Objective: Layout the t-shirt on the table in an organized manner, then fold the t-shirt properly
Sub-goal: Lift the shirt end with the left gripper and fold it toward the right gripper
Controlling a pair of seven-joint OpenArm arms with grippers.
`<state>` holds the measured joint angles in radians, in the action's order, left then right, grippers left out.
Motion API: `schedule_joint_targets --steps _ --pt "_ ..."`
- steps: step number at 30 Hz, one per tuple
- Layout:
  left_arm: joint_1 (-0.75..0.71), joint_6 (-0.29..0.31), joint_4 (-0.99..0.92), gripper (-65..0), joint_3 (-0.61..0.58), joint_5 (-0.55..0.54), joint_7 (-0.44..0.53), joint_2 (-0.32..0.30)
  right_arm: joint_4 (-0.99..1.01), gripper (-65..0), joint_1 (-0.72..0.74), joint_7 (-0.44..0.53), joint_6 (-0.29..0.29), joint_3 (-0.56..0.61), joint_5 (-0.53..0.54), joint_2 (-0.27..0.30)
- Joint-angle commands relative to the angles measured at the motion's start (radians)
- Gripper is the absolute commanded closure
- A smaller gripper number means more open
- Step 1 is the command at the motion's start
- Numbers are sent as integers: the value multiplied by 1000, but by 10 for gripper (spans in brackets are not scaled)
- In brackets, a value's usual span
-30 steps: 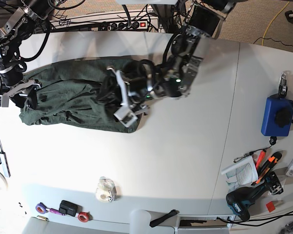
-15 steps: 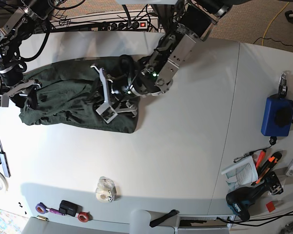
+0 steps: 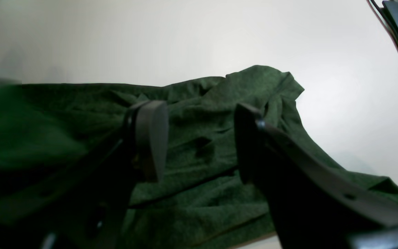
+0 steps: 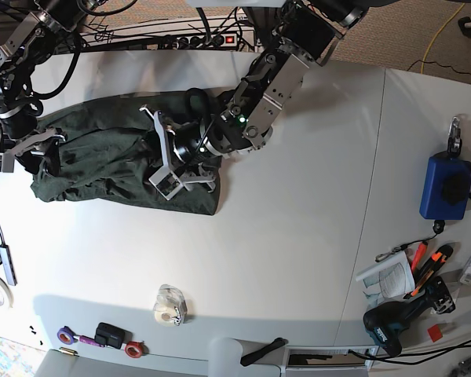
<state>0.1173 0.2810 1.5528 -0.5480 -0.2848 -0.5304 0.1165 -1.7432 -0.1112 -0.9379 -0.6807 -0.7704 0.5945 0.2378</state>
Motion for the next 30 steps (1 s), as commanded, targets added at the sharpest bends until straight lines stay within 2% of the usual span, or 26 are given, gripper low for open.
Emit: schedule_joint_targets --steps 1,5,9,15,18,22,24,26,28,29,30 --pt "18 7 15 -343 0 -16 31 19 -17 -309 9 33 6 -3 15 19" --pt "21 15 16 -344 1 -41 29 18 -17 -309 9 34 6 -3 15 19" --pt "45 33 53 -343 2 -39 -62 -11 -17 -309 9 37 6 -3 15 19" --pt "26 30 185 -343 3 -40 -161 -130 -16 -309 9 37 6 -3 14 20" --pt "-14 -5 239 -343 3 -34 -161 -186 -16 -309 9 37 6 -3 15 20" --pt "-69 -85 294 -338 3 58 -154 -234 -16 -309 9 37 6 -3 15 19" --pt "-89 -114 304 -280 3 100 -148 -247 -16 -309 9 37 6 -3 16 19" --pt "-102 -137 304 -173 3 111 -149 -253 -16 -309 9 37 6 -3 16 19" --pt "-107 -135 304 -42 3 132 -151 -253 -16 -309 9 37 6 -3 16 19" --pt "-108 -135 304 0 3 136 -150 -253 -16 -309 9 37 6 -3 16 19" --pt "-106 -136 304 0 3 137 -150 -253 -16 -309 9 37 6 -3 16 19"
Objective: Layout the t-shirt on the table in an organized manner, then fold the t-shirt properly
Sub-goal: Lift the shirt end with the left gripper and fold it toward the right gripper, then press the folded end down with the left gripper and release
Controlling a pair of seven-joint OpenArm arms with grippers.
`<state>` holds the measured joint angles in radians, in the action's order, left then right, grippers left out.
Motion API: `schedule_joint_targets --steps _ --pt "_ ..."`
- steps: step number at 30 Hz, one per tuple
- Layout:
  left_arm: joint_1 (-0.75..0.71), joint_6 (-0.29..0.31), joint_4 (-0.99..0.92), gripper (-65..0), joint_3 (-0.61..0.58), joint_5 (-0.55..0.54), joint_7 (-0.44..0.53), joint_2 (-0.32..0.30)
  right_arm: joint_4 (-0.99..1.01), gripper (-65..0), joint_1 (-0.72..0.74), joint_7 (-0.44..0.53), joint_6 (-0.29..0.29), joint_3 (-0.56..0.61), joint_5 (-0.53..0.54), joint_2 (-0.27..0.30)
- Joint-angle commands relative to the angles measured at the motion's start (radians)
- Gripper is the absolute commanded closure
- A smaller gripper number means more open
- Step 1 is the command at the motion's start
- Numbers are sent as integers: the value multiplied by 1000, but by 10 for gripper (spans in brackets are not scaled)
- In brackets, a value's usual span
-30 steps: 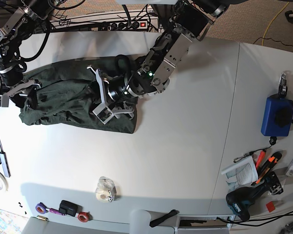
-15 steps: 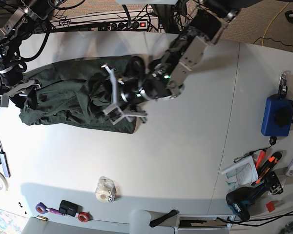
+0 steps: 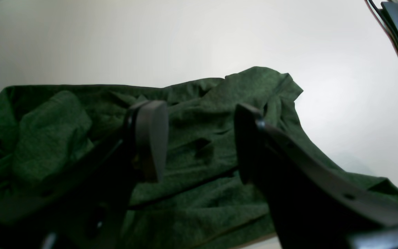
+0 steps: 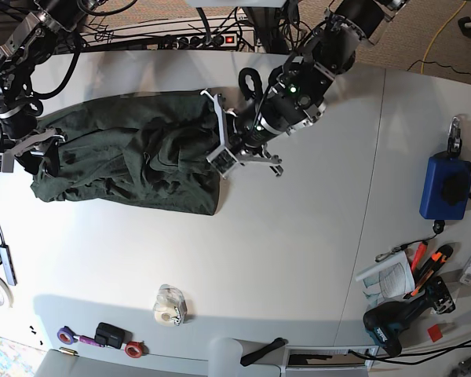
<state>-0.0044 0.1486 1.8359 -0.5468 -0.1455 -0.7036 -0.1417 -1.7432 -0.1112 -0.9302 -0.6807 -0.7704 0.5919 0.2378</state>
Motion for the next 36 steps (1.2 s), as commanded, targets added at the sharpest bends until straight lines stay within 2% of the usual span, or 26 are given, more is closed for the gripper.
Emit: schedule_joint_targets --steps 1,5,9,10,13,14,15,20,26,31,33,34,36 --pt "16 -4 21 0 2 5 23 5 -16 -309 9 29 6 -3 18 19" --pt "16 -77 10 0 2 73 20 5 -16 -309 9 29 6 -3 18 19" --pt "16 -52 5 0 2 22 -8 6 -16 -309 9 30 6 -3 18 19" --pt "16 -32 5 -29 2 2 -3 6 -16 -309 9 29 6 -3 18 19" --pt "19 -9 5 -270 2 -51 32 8 -16 -309 9 30 6 -3 21 19" --pt "22 -9 5 -312 2 -59 31 12 -16 -309 9 29 6 -3 21 19" --pt "24 -9 5 -321 2 -67 31 16 -16 -309 9 29 6 -3 21 19" --pt "23 10 -5 -320 2 -143 31 43 -16 -309 9 29 6 -3 21 19" --pt "25 11 -91 -320 2 -135 61 73 -16 -309 9 29 6 -3 20 19" --pt "27 17 -115 -319 2 -84 68 92 -16 -309 9 29 6 -3 21 19" --pt "31 18 -114 -285 2 -83 69 98 -16 -309 9 29 6 -3 21 19" --pt "34 18 -114 -243 2 -85 72 102 -16 -309 9 30 6 -3 21 19" --pt "38 18 -114 -110 2 -87 77 112 -16 -309 9 30 6 -3 21 20"
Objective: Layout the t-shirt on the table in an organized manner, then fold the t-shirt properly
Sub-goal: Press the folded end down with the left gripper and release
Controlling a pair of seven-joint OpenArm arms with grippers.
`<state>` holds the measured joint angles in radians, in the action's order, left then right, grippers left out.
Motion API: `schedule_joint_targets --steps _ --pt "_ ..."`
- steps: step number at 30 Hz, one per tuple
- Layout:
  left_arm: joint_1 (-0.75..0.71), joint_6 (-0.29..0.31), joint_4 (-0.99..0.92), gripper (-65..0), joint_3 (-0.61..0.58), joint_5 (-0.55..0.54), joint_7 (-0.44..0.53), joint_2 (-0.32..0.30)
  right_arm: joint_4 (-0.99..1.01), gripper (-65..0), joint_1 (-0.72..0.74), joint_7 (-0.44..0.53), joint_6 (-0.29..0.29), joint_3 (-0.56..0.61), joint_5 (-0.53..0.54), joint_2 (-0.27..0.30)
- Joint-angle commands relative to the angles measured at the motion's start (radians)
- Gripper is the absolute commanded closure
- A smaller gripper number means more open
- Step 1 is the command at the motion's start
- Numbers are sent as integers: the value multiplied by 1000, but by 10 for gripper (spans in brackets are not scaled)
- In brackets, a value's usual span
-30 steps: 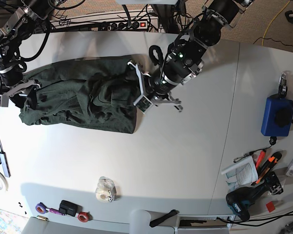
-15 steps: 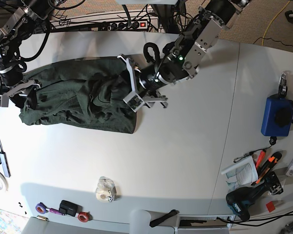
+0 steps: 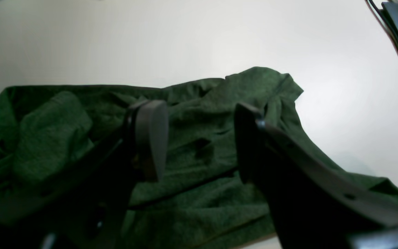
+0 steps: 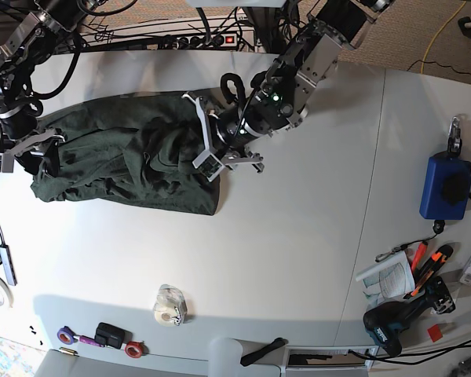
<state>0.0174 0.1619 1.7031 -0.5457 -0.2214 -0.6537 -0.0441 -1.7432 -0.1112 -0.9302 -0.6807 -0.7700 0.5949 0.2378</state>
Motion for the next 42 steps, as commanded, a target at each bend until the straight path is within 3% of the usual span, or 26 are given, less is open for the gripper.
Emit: schedule_joint_targets --steps 1,3,8,13,20,25,28,30,33,38,42 --pt "19 8 18 -32 1 -16 27 22 -16 -309 9 30 6 -3 18 20" --pt "18 9 18 0 0 -37 26 39 -16 -309 9 32 6 -3 18 20" --pt "13 130 18 0 -2 -163 10 72 -16 -309 9 33 6 -3 18 19" --pt "-7 180 18 0 -5 -208 -3 106 -16 -309 9 34 6 -3 19 19" --pt "-6 180 18 0 -118 -192 39 108 -16 -309 9 41 6 -3 18 19" --pt "-2 177 18 0 -210 -45 113 111 -16 -309 9 41 5 -3 18 19" --pt "3 168 18 -202 -216 -9 113 116 -16 -309 9 41 5 -3 18 19" --pt "9 147 18 -276 -215 -10 111 116 -16 -309 9 41 5 -3 17 20" --pt "34 98 21 -280 -214 -9 95 116 -16 -309 9 41 5 -3 18 19" --pt "72 95 40 -279 -163 35 81 116 -16 -309 9 41 5 -3 19 19" --pt "80 44 38 -279 -94 117 33 115 -16 -309 9 40 -17 4 124 20"
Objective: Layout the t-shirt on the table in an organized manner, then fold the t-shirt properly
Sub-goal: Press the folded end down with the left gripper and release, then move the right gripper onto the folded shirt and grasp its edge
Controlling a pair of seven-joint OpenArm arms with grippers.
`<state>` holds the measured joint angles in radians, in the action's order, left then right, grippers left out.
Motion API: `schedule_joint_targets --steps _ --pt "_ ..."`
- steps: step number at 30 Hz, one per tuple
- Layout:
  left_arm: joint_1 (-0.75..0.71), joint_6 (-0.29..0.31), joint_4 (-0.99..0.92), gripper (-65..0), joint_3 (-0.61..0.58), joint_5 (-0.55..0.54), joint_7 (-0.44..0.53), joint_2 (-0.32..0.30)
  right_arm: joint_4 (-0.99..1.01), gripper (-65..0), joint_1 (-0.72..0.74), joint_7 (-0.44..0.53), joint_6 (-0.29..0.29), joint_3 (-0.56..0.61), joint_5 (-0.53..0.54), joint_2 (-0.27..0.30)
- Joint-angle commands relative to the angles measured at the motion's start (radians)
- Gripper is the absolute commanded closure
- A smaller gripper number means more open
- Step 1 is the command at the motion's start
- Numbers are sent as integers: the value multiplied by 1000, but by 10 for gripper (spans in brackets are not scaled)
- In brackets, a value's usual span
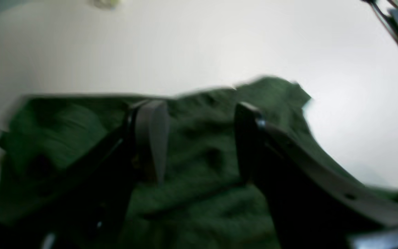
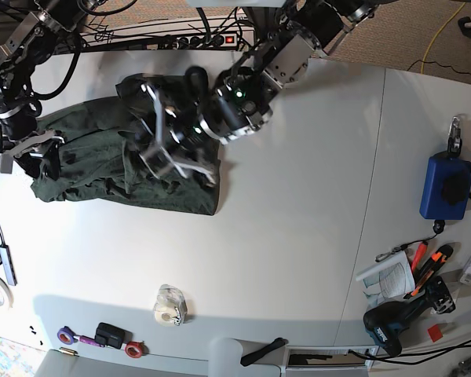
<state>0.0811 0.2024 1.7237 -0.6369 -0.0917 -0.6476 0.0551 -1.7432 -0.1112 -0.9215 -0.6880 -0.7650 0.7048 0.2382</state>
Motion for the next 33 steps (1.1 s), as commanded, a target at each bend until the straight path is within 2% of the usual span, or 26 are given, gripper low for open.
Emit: schedule_joint_targets --steps 1,5,10,18,26,28,31,33 --pt "16 4 13 -279 15 4 27 16 -16 -309 9 32 -10 5 36 19" --pt "16 1 -11 -279 72 28 27 -6 -16 -309 9 32 -10 92 80 20" --pt "16 -37 -24 -279 117 28 27 -66 -17 -309 12 31 -10 329 63 19" --pt "16 -106 -24 -279 144 28 27 -159 -18 -309 89 31 -10 645 -194 21" --pt "5 -106 -24 -279 144 27 27 -180 -18 -305 97 32 -10 795 -411 22" --pt "2 -106 -24 -279 144 27 27 -180 -18 -261 97 32 -10 817 -453 23" --pt "-2 -106 -24 -279 144 21 27 -180 -18 -150 98 47 -10 822 -465 22" --pt "-4 -106 -24 -279 143 19 27 -180 -18 -89 101 93 -10 822 -479 22"
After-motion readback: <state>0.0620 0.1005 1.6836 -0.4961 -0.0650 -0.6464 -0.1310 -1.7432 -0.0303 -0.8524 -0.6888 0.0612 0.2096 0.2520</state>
